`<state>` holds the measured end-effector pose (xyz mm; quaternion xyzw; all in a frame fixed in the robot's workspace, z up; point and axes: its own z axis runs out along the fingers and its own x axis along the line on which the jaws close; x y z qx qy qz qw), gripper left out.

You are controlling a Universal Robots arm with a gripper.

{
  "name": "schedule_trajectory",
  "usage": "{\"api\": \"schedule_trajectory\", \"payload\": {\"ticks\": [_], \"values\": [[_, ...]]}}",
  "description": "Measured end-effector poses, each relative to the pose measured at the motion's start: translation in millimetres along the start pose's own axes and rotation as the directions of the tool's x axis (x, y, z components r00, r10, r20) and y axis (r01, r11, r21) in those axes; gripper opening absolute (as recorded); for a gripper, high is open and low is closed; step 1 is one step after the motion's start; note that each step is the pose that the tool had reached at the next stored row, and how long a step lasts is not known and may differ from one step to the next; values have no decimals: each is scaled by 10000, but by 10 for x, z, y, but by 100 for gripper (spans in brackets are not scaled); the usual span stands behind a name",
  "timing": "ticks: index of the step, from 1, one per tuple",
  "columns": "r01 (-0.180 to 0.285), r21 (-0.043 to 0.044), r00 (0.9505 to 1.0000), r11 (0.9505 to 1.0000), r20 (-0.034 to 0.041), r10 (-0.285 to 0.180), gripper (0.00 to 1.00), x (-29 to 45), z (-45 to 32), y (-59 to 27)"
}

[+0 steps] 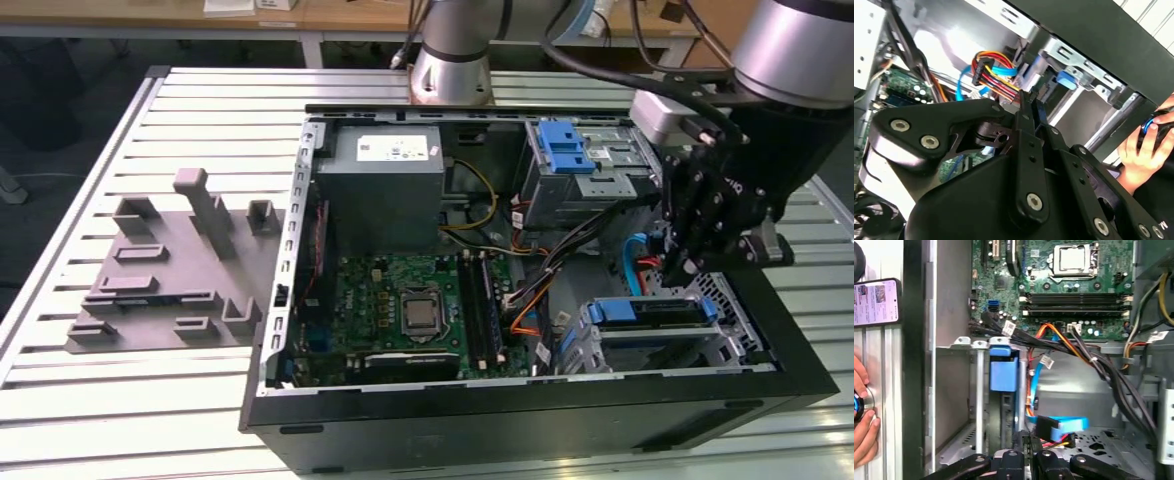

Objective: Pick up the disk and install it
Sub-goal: 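Insert the first disk wire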

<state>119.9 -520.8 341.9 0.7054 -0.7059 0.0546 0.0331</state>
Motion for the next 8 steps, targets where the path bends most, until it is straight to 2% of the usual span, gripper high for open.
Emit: {"api": "schedule_trajectory", "payload": {"ticks": [3,6,8], "values": [[2,-22,10000,10000,48,-2,16,49,34,-2],[15,-148,9999,9999,101,-14,16,59,57,-12],[14,-174,9999,9998,138,-12,16,72,75,-11]]}}
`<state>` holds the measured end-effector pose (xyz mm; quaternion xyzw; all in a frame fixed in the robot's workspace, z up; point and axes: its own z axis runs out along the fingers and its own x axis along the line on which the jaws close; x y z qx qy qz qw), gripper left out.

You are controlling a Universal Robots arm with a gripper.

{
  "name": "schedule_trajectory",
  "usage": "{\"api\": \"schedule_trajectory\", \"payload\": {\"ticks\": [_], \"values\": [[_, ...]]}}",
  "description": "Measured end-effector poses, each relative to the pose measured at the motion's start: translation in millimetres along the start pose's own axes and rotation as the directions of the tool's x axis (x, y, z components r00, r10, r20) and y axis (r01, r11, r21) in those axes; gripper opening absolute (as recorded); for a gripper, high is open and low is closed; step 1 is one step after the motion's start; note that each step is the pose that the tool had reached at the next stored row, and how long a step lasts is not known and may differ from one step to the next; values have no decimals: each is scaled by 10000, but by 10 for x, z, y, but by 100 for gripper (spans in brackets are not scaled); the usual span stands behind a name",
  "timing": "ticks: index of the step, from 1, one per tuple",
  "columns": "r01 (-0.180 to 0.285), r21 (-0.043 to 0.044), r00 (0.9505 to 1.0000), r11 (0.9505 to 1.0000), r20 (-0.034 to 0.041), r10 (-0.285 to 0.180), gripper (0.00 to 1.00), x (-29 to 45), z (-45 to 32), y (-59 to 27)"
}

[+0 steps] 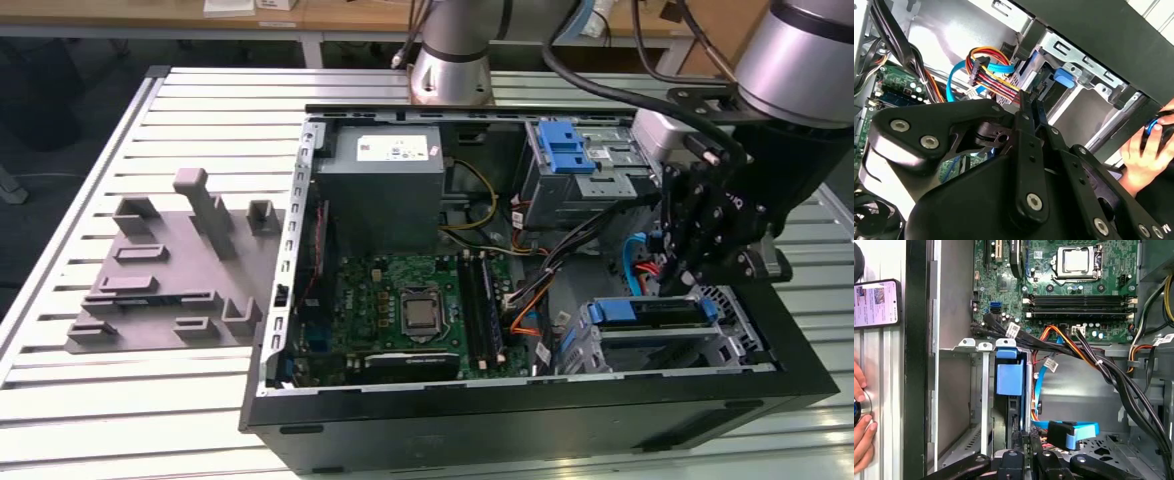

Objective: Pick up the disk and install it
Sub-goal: 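Insert the first disk wire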

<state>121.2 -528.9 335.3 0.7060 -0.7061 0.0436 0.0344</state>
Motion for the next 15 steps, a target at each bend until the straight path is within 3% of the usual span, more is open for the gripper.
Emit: {"api": "schedule_trajectory", "payload": {"ticks": [4,15], "values": [[-11,-4,10000,10000,46,11,16,62,34,0],[-80,-97,10000,9999,43,81,16,62,37,-53]]}}
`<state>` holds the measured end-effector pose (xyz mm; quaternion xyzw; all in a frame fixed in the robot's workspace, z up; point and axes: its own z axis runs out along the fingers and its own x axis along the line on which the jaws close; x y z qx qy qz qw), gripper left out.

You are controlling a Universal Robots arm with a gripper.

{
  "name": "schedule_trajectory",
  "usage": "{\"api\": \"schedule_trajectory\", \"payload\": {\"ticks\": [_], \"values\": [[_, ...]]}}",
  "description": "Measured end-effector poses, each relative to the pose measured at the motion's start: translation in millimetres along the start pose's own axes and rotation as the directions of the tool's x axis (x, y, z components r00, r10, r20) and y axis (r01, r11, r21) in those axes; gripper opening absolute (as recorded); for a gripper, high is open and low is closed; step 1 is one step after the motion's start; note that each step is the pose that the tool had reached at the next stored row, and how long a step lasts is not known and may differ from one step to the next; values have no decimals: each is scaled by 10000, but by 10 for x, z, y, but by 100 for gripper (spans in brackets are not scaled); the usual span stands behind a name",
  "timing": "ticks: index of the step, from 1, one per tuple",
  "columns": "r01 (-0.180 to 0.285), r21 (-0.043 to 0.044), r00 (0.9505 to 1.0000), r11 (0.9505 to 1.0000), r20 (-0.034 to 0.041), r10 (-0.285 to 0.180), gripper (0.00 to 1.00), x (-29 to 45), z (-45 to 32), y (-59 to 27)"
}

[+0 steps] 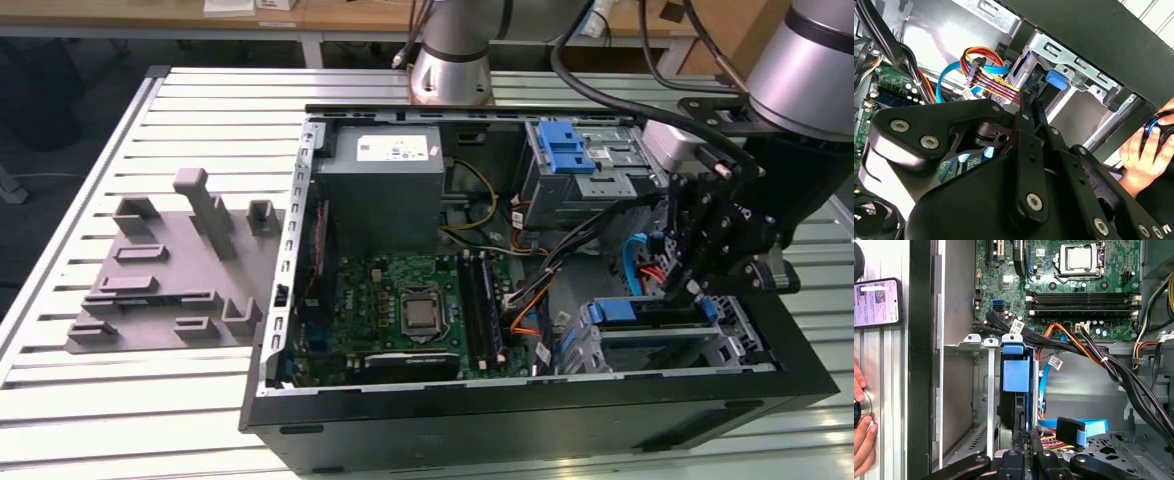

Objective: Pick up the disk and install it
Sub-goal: 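Insert the first disk wire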

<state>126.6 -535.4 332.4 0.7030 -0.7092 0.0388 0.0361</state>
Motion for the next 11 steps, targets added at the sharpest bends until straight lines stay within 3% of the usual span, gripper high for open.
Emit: {"api": "schedule_trajectory", "payload": {"ticks": [11], "values": [[-248,-117,9997,9996,5,248,16,17,5,-14]]}}
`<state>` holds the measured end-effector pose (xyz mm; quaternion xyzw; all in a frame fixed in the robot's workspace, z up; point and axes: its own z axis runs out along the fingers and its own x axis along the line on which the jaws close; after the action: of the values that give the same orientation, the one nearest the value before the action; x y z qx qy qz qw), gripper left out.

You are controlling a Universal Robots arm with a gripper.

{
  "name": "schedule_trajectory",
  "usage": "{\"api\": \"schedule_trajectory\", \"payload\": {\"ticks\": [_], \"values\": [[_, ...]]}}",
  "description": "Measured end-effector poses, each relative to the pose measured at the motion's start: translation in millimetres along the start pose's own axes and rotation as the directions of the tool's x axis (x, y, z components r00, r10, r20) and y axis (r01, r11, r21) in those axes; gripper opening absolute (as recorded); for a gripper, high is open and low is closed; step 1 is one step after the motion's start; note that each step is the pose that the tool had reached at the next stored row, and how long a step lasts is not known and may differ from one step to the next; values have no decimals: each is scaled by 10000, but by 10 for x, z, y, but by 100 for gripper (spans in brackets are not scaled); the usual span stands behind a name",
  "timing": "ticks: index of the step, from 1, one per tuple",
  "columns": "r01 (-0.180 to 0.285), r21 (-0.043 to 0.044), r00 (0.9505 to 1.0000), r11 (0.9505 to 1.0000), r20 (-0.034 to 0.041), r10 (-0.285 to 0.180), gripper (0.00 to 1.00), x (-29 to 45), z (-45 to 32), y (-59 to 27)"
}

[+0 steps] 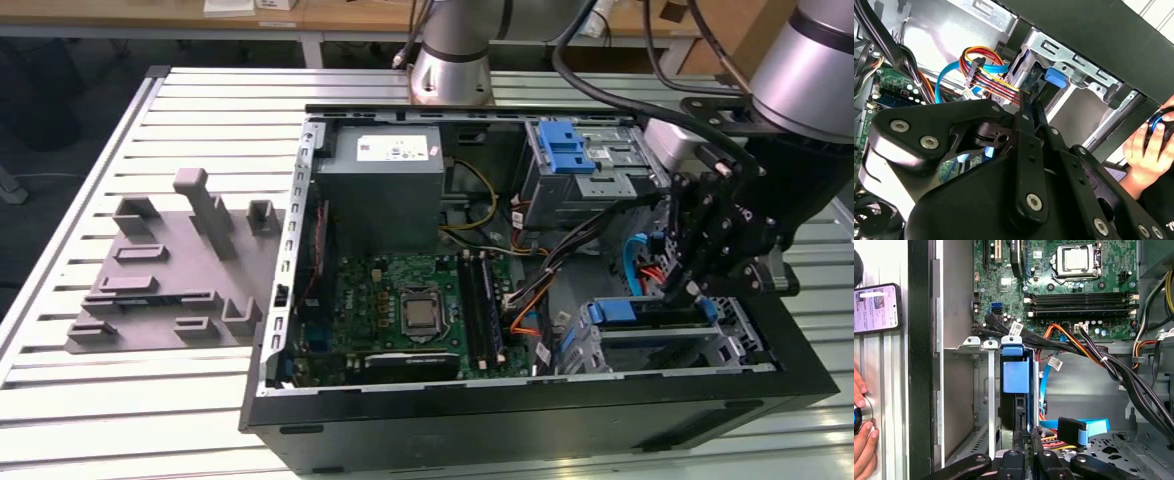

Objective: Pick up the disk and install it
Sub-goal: 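Insert the first disk wire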

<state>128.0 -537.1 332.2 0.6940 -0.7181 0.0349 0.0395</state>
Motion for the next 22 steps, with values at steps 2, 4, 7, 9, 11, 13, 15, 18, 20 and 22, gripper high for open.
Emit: {"api": "schedule_trajectory", "payload": {"ticks": [2,4,7,9,11,13,15,18,20,22], "values": [[-32,-7,10000,10000,2,32,16,1,2,-4],[-58,-13,10000,10000,2,58,16,1,4,-10],[-77,-20,10000,10000,5,77,16,1,6,-17],[-83,-22,10000,10000,2,83,16,1,5,-19],[-87,-23,10000,10000,2,87,16,1,5,-20],[-90,-25,10000,10000,1,90,16,1,6,-20],[-95,-29,10000,10000,2,95,16,1,9,-19],[-103,-42,9999,9999,2,103,16,0,15,-20],[-110,-57,9999,9999,1,110,16,-1,22,-21],[-116,-73,9999,9999,4,116,16,-2,30,-22]]}}
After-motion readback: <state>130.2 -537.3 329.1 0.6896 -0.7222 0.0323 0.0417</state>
